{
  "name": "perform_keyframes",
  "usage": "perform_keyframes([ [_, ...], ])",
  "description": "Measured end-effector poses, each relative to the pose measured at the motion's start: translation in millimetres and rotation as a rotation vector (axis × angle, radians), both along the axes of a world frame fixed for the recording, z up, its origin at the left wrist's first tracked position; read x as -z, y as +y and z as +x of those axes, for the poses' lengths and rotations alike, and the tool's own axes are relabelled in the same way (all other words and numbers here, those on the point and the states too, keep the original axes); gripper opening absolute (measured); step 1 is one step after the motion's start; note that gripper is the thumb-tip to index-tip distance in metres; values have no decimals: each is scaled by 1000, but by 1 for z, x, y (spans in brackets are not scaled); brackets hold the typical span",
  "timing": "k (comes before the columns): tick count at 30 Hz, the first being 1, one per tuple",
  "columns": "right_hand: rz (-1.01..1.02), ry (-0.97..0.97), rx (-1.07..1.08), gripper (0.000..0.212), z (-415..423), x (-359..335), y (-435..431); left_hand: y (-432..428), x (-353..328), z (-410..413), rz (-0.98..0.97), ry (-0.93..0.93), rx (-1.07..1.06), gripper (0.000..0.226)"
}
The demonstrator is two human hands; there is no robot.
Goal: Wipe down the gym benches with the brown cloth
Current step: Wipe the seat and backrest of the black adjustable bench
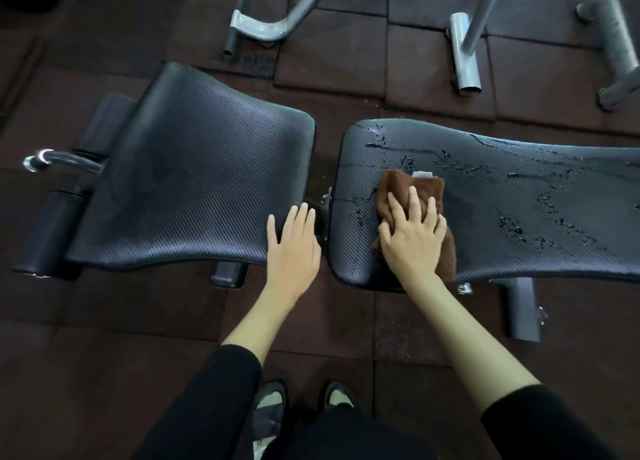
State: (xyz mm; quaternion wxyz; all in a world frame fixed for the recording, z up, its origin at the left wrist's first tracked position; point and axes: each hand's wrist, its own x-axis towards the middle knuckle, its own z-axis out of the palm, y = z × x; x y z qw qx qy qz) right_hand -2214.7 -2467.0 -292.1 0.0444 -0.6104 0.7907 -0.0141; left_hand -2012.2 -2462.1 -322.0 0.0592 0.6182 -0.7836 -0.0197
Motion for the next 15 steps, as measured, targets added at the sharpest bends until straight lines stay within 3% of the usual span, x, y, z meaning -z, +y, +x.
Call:
perform_keyframes([
  [8, 18, 30, -307, 54, 38, 7, 3, -8, 5, 18, -33, -39, -44, 53],
  [12, 51, 40, -583, 53, 19, 7, 25, -7, 4, 19, -46, -63, -39, 53],
  [15, 23, 58, -590, 54, -17, 2, 43, -7, 5, 20, -54, -57, -39, 52],
])
